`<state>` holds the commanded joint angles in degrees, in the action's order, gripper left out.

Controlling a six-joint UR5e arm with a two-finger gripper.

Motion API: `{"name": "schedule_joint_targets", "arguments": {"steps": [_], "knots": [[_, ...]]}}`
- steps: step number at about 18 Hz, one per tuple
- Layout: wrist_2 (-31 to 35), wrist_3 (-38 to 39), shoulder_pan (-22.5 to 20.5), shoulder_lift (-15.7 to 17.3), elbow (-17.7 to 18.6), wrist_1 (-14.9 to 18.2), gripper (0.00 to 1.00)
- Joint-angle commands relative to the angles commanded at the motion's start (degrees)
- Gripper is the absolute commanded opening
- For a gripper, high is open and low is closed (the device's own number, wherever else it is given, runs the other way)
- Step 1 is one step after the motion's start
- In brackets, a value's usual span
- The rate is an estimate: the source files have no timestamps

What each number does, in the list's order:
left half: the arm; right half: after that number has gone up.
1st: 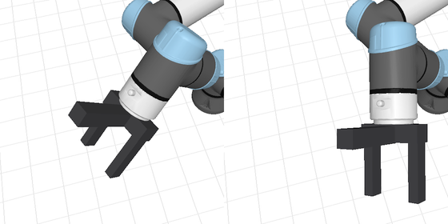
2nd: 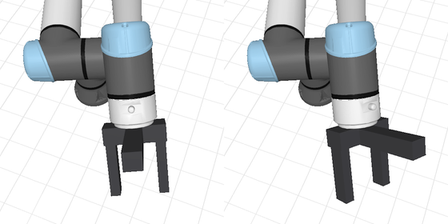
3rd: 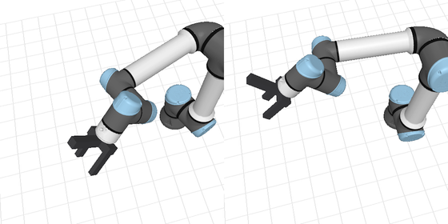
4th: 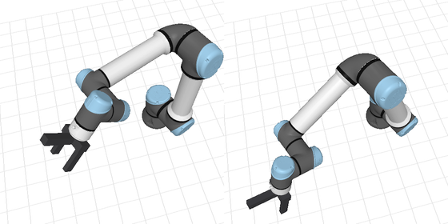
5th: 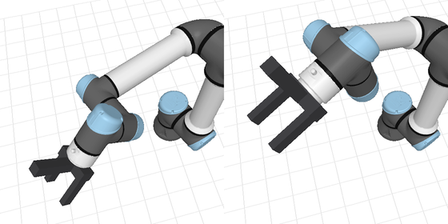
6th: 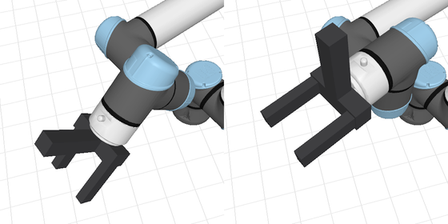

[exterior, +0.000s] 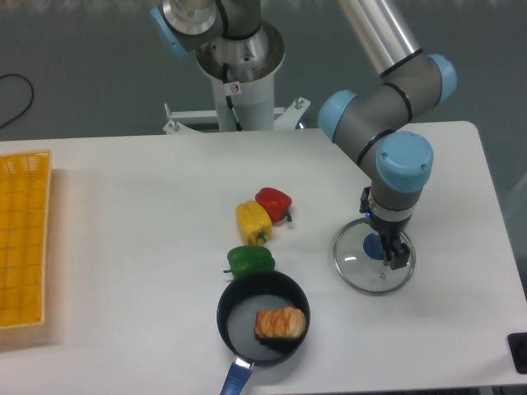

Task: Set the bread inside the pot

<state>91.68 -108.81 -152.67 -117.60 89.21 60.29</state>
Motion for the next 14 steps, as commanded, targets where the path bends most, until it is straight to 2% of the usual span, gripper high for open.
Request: {"name": "schedule_joint_targets", "arguments": {"steps": [6, 8, 10, 11, 12, 14], "knots": [[-0.9, 0.2, 0.6, 0.1, -0.1, 0.0, 0.98], [-0.9, 0.3, 0.8, 0.2, -0.2, 0.0, 0.75], [-1.0, 2.4, 0.9, 0.8, -0.4, 0.0, 0.41], [-1.0, 5.2, 1.2, 1.1, -0.4, 0.0, 0.16], [-1.0, 7.2, 1.8, 1.4, -0.5, 0.0, 0.03], [-1.0, 8.4, 2.7, 2.4, -0.7, 0.1, 0.00]]}}
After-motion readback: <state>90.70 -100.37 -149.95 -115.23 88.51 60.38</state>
